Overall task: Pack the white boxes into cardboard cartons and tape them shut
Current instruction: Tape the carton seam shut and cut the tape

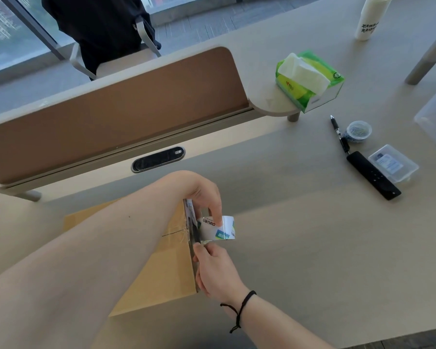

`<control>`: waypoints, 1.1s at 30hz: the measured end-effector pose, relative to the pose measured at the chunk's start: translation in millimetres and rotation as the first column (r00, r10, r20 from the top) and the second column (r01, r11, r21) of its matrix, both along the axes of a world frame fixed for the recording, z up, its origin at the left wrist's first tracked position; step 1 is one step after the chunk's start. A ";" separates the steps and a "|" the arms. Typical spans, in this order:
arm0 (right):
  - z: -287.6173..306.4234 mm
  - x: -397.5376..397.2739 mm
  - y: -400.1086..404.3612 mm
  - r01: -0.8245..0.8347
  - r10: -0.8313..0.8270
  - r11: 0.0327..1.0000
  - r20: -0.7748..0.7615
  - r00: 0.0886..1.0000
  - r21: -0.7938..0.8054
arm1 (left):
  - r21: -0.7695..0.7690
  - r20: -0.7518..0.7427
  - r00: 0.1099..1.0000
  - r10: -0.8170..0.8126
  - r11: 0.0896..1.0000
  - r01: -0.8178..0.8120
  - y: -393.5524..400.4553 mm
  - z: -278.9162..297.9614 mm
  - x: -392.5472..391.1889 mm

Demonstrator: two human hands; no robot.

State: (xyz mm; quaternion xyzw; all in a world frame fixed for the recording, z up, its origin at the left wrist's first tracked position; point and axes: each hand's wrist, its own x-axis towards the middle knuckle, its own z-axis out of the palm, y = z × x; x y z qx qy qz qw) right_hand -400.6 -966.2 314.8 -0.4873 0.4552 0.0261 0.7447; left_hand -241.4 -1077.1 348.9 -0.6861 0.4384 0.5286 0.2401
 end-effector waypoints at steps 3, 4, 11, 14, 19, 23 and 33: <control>0.0 -0.8 -1.6 -0.018 0.018 1.000 -0.009 1.000 -0.006 | 0.025 0.029 0.999 0.022 0.999 -0.023 0.4 -5.2 -0.5; 0.9 -1.5 -2.5 -0.022 0.022 1.000 -0.007 1.000 -0.007 | 0.028 0.033 0.999 0.025 0.999 -0.026 0.7 -7.2 -0.5; 6.4 -2.3 -4.4 -0.033 0.033 0.999 0.009 0.999 0.005 | 0.102 0.023 0.997 0.079 0.991 -0.081 1.4 -10.3 -3.0; 7.1 -2.5 -4.9 -0.026 0.026 1.000 0.016 1.000 0.017 | 0.129 0.002 0.995 0.104 0.986 -0.103 -0.8 -12.0 -2.3; 6.7 -3.7 -5.1 -0.032 0.032 0.999 0.022 0.999 0.011 | 0.190 -0.092 0.983 0.160 0.972 -0.141 2.1 -22.5 1.6; 4.4 -4.9 -3.5 -0.017 0.016 0.999 0.029 0.999 0.037 | 0.277 -0.175 0.963 0.203 0.949 -0.150 1.8 -29.1 5.2; -2.3 -4.2 0.3 0.002 -0.004 0.999 0.039 0.999 0.042 | 0.315 -0.214 0.923 0.320 0.917 -0.245 -1.4 -44.6 14.3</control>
